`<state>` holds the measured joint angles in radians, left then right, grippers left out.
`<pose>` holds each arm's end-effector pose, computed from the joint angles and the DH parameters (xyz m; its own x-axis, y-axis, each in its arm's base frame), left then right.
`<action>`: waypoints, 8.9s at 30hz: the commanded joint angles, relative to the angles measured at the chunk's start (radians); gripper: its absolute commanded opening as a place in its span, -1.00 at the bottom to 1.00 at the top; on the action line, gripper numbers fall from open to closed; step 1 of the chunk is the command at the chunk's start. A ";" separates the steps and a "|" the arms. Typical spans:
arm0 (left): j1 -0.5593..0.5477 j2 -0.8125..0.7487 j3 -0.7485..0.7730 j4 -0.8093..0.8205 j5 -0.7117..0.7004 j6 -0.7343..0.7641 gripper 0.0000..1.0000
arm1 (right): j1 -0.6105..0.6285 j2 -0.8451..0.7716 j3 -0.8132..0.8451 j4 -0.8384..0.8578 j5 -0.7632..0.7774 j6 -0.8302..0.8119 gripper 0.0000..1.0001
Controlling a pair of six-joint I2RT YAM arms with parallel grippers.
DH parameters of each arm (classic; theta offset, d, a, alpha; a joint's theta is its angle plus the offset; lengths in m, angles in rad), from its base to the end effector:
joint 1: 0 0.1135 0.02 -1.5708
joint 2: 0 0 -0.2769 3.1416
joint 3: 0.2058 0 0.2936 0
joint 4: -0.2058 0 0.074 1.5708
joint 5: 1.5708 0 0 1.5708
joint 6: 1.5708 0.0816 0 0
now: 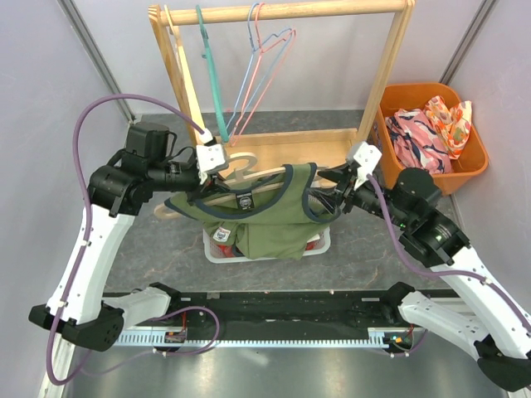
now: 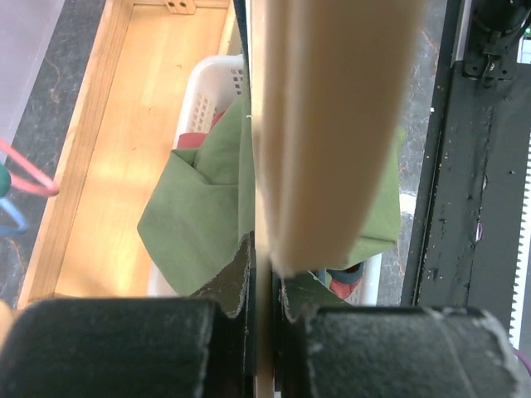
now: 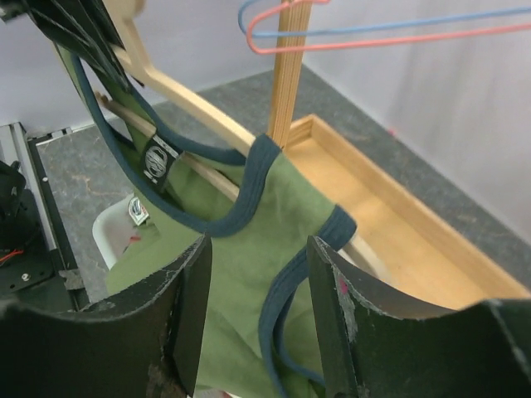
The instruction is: Remove the tank top from the hanger
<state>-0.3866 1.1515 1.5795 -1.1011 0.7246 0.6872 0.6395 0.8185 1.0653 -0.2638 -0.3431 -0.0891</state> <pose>0.2107 -0.1442 0.4561 0.0373 0.4977 -0.8666 0.9556 0.2359 0.1766 0.1807 0.1686 0.4415 0.0604 -0.0595 -0.9964 -0.8298 0.5518 -0.0833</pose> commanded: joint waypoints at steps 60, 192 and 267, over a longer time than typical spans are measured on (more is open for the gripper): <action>0.048 -0.079 -0.032 0.037 0.067 -0.014 -0.96 | 0.000 0.067 -0.275 0.435 0.024 0.350 0.18; 0.089 -0.007 0.011 -0.089 0.361 0.261 -0.96 | -0.024 0.284 0.391 -0.394 -0.452 -0.279 0.66; 0.034 -0.082 -0.332 0.173 -0.005 0.015 -0.96 | -0.023 -0.085 0.551 -0.651 0.358 0.124 -1.00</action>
<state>-0.3054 1.0996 1.2457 -0.8635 0.5694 0.6880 0.6228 0.7326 1.5940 -1.0195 -0.1902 -0.0219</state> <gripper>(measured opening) 0.022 0.052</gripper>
